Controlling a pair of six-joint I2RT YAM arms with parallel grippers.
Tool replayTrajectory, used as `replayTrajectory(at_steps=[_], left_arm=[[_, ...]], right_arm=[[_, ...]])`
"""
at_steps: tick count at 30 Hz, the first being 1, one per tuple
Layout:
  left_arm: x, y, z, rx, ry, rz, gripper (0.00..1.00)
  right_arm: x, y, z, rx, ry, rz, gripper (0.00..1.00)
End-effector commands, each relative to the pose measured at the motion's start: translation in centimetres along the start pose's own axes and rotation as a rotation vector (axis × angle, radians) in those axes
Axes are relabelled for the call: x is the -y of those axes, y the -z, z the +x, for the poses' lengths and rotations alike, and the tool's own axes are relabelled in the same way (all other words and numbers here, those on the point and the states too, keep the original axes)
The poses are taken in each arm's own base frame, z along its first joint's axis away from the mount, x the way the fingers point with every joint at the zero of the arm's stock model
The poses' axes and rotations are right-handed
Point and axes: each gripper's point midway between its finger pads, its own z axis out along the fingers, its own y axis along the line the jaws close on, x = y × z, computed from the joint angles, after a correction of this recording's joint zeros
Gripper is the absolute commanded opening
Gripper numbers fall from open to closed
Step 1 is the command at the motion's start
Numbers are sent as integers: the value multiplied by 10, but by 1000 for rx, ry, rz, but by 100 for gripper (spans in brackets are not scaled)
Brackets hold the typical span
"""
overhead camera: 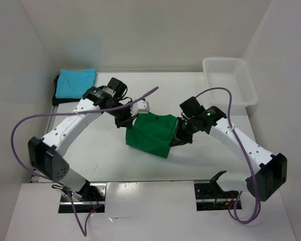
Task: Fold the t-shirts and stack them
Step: Fold the long partially folded tshirt into a neat square
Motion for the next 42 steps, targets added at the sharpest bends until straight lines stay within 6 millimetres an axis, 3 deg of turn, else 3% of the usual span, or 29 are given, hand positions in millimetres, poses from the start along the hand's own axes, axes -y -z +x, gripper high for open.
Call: replayTrajectory(at_steps=[1,5,8,10,12,16,24,28,33,38,39,42], left_arm=[[-34,-13,-17,75,103,7,0],[-76,-27,-18,81,148,-46,0],[-108,-57,-1,51,286,-5,0],[-130,-57,-13,80,293,-35,0],[-147,-60,-13,102,337,-52,0],[-154,-66,-17,123,346,-54,0],[-180,-78,-18,147,340,-131,2],[-194,-91,-10,128,364,-162,2],[-209,-102,-6,136,369,-208,5],[-230,-120,3,117,379,-251,7],[-234,-130,9,99,389,-249,10],[-247,-132,18,79,421,-288,11]], right_arm=[[1,12,-39,55,-1,-58,0],[7,2,-74,62,56,-42,0],[13,-10,-104,85,52,-10,0],[16,-19,-119,88,65,18,0],[16,-13,-142,144,64,39,0],[26,-20,-168,154,39,63,0],[41,-52,-196,115,21,53,0],[34,-53,-232,170,16,1,0],[41,-68,-274,194,-2,3,0],[50,-75,-302,227,-21,-13,16],[46,-76,-312,253,-8,-26,22],[32,-69,-335,324,19,-64,35]])
